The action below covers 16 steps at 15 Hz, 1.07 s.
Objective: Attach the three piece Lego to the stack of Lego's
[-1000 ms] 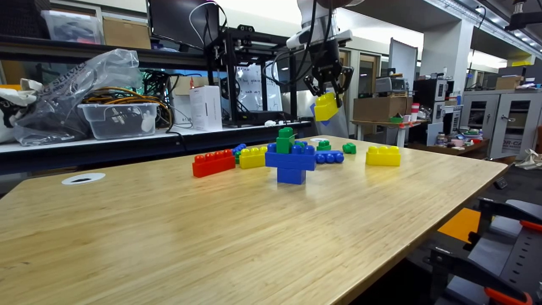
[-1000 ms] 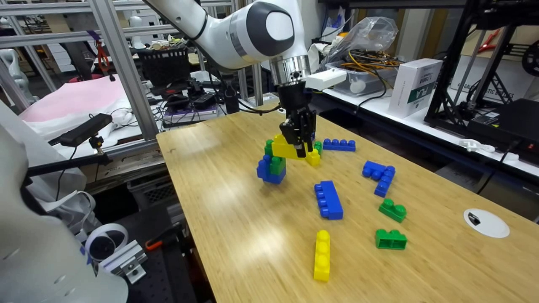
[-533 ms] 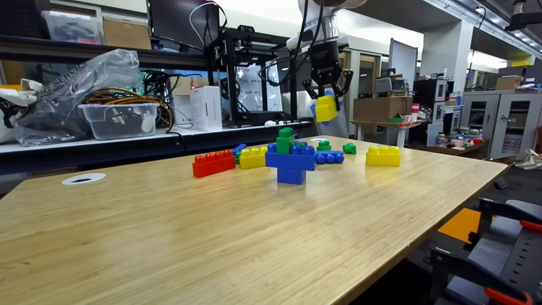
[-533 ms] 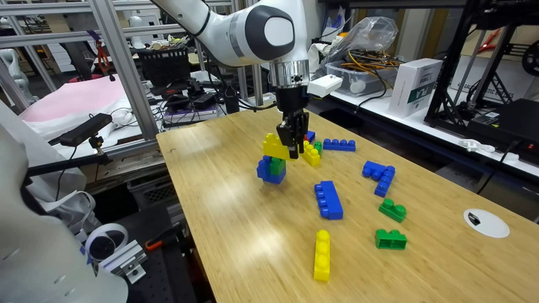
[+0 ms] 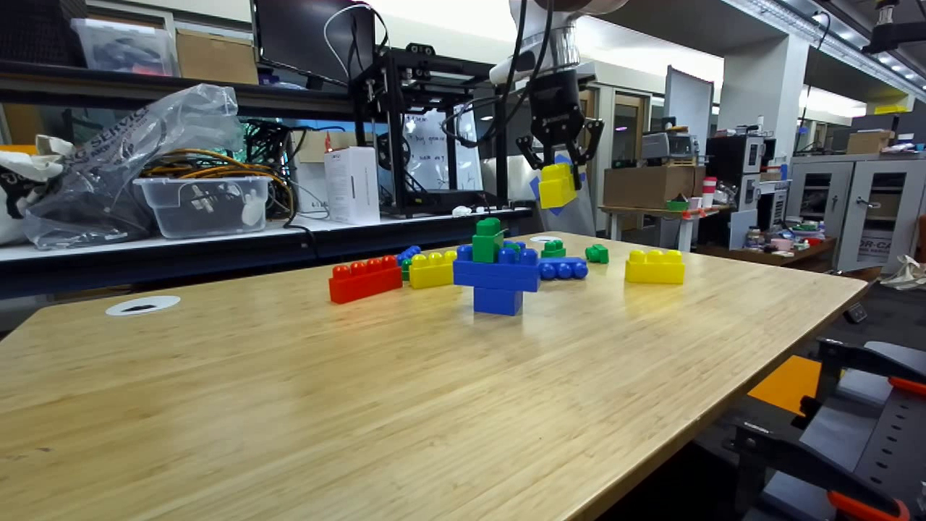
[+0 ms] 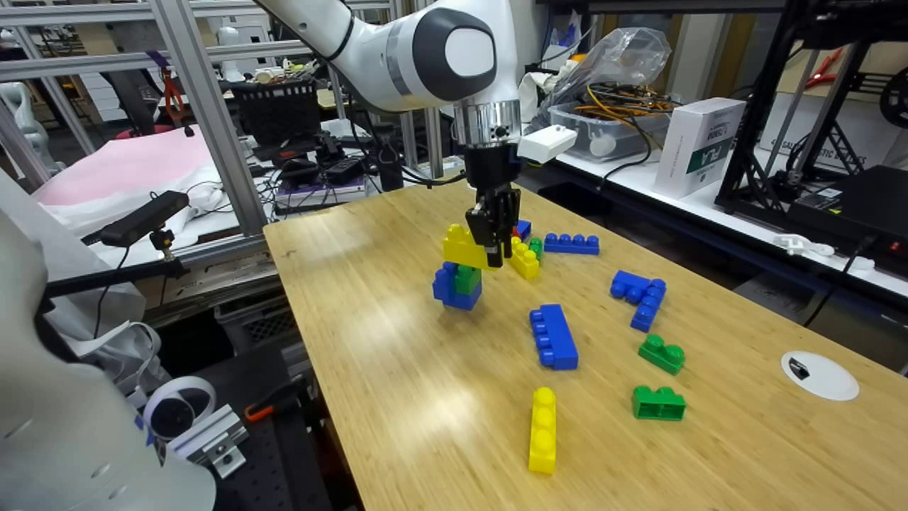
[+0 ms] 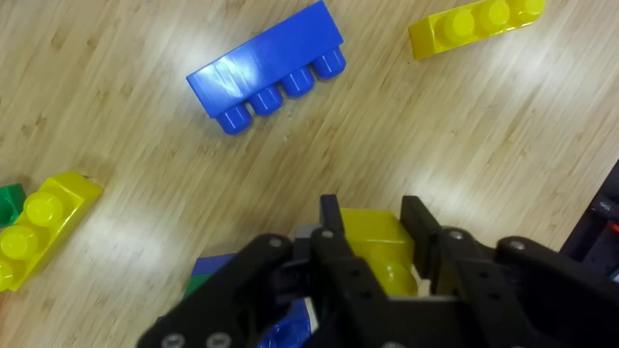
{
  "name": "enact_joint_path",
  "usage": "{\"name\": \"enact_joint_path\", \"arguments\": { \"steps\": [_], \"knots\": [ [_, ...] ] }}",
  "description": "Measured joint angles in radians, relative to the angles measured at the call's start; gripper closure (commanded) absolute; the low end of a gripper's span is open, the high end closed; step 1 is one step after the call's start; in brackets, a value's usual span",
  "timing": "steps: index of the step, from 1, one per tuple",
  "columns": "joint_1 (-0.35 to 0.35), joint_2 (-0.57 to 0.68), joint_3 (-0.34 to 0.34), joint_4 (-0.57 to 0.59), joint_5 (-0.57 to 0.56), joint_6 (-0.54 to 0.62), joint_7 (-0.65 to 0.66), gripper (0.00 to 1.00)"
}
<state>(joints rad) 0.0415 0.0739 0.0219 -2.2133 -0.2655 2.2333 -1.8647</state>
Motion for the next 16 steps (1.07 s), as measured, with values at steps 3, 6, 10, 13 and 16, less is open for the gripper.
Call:
{"name": "enact_joint_path", "arguments": {
  "steps": [3,6,10,13,16],
  "knots": [
    [0.001,0.000,0.003,0.000,0.000,0.002,0.000,0.89],
    [0.007,0.000,0.024,0.000,0.000,0.019,-0.001,0.89],
    [0.018,0.011,0.048,0.000,0.006,0.065,-0.001,0.89],
    [0.020,0.036,0.056,-0.001,0.010,0.108,-0.001,0.89],
    [0.020,0.065,0.058,-0.001,0.026,0.150,-0.005,0.89]
  ]
}}
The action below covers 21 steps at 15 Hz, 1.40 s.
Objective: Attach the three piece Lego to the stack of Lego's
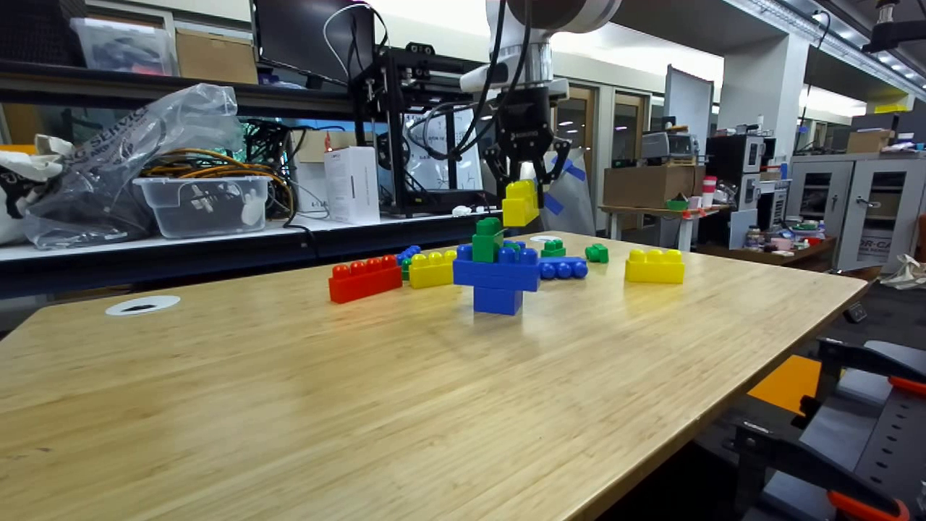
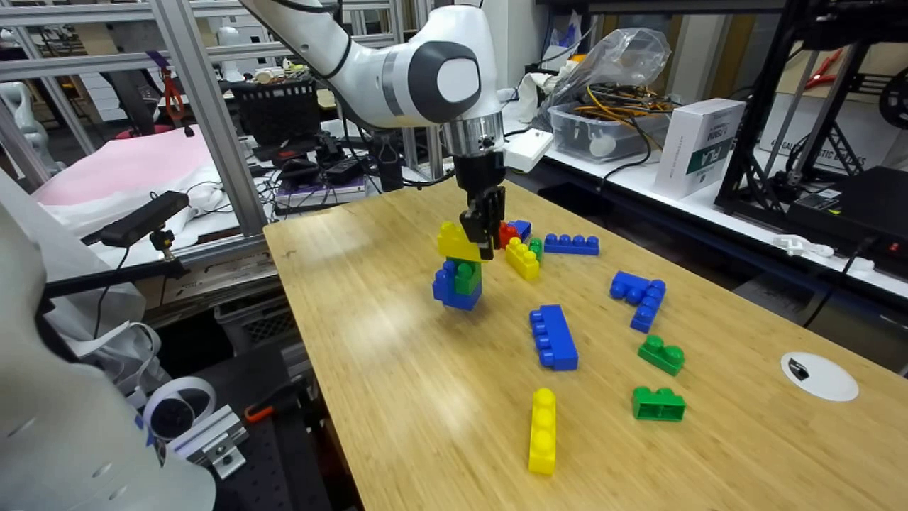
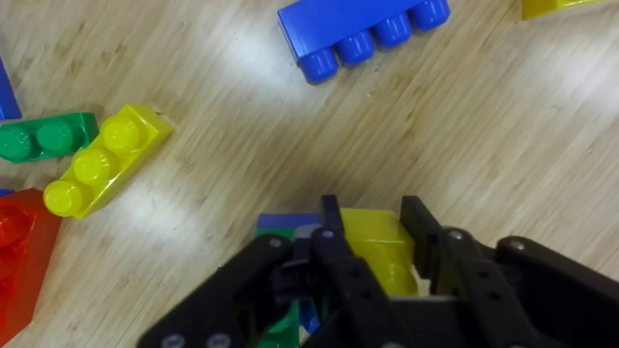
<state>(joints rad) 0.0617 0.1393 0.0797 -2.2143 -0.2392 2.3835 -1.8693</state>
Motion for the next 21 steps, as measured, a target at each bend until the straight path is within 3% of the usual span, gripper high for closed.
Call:
{"name": "enact_joint_path", "arguments": {
  "steps": [21],
  "knots": [
    [-0.011,0.043,0.005,-0.005,0.108,0.104,-0.075,0.89]
  ]
}}
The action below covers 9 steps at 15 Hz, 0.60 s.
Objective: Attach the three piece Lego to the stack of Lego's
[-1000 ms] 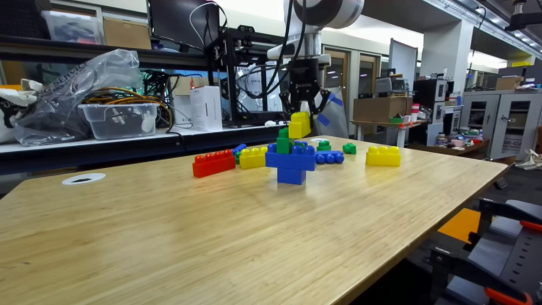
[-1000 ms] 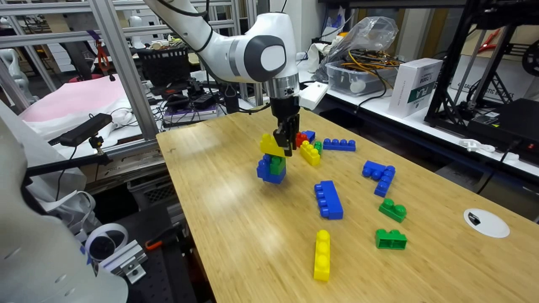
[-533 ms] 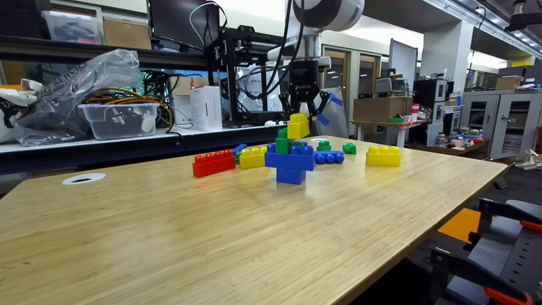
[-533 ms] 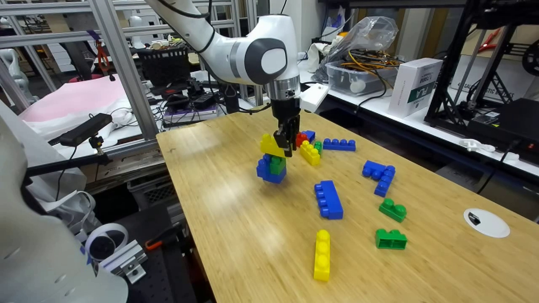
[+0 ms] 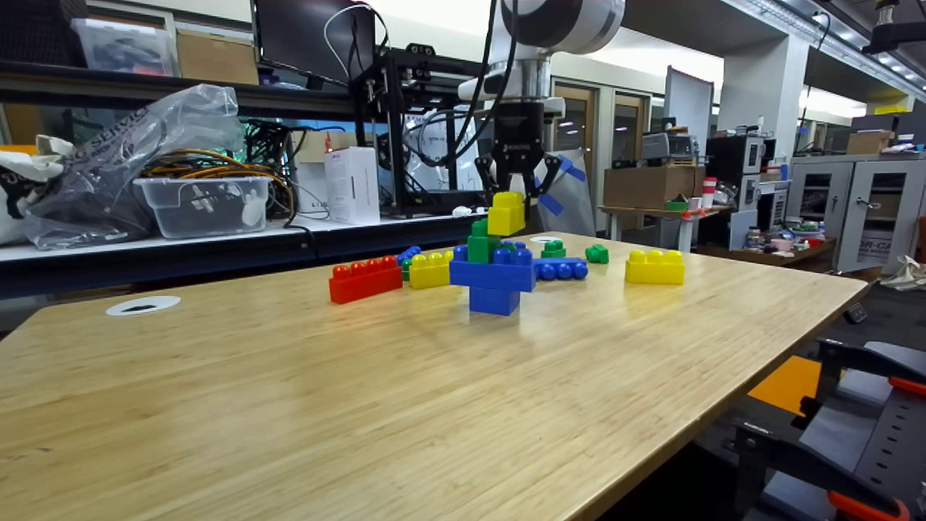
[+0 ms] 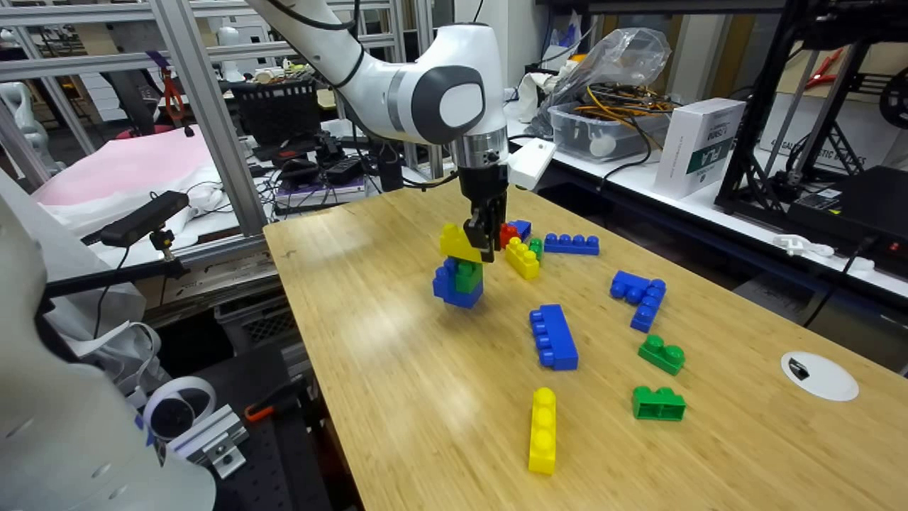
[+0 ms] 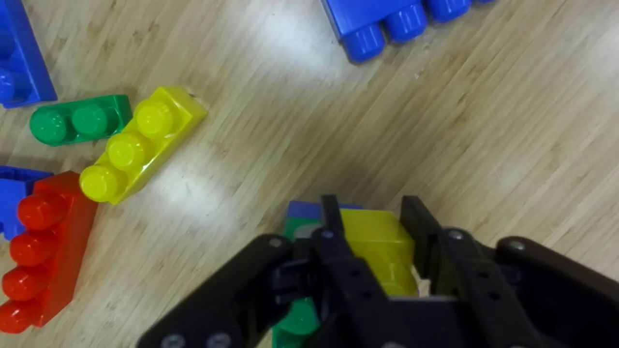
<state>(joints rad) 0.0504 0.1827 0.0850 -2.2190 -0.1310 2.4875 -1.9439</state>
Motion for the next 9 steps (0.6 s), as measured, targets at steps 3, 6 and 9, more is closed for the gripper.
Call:
{"name": "enact_joint_path", "arguments": {
  "steps": [3,6,9],
  "knots": [
    [0.000,-0.003,0.001,-0.002,0.002,0.004,-0.003,0.89],
    [0.000,-0.004,0.003,-0.009,0.002,0.005,-0.004,0.89],
    [0.000,-0.022,0.008,-0.028,0.003,0.004,-0.005,0.89]
  ]
}}
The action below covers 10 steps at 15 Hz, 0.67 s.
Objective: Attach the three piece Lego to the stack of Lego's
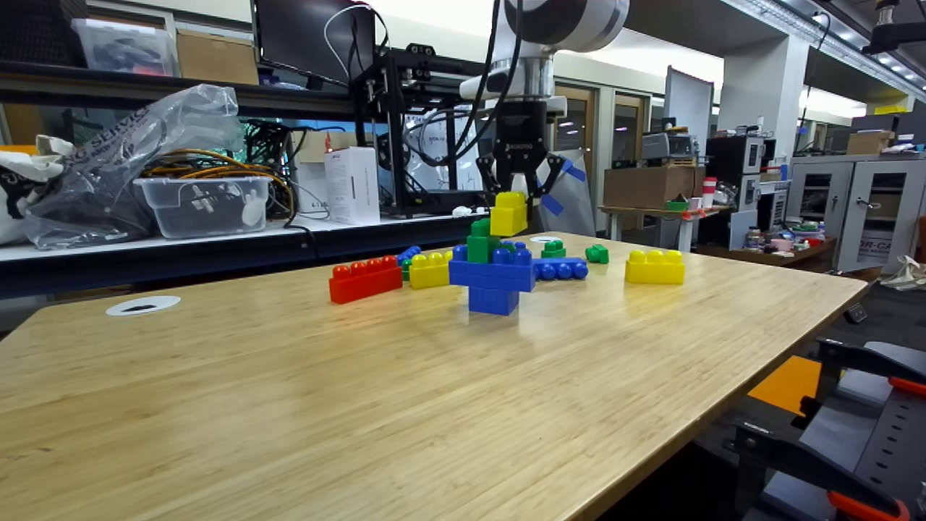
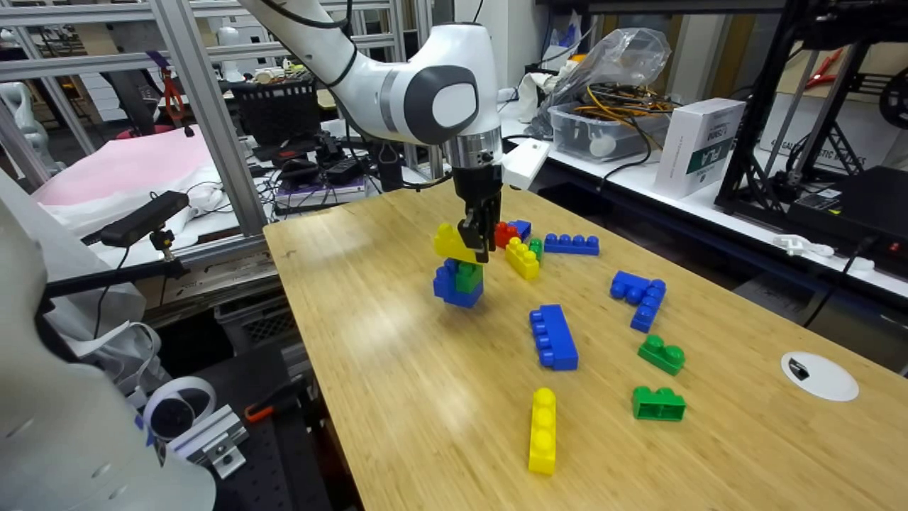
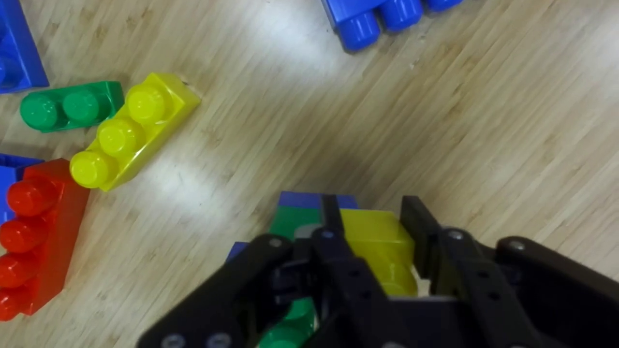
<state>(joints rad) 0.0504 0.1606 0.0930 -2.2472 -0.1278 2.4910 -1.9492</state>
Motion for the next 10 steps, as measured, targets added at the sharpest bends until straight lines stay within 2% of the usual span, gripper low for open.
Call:
{"name": "enact_joint_path", "arguments": {
  "steps": [5,10],
  "knots": [
    [0.003,-0.074,0.008,-0.057,0.017,0.000,-0.005,0.89],
    [0.004,-0.086,0.008,-0.079,0.022,0.000,-0.007,0.89]
  ]
}}
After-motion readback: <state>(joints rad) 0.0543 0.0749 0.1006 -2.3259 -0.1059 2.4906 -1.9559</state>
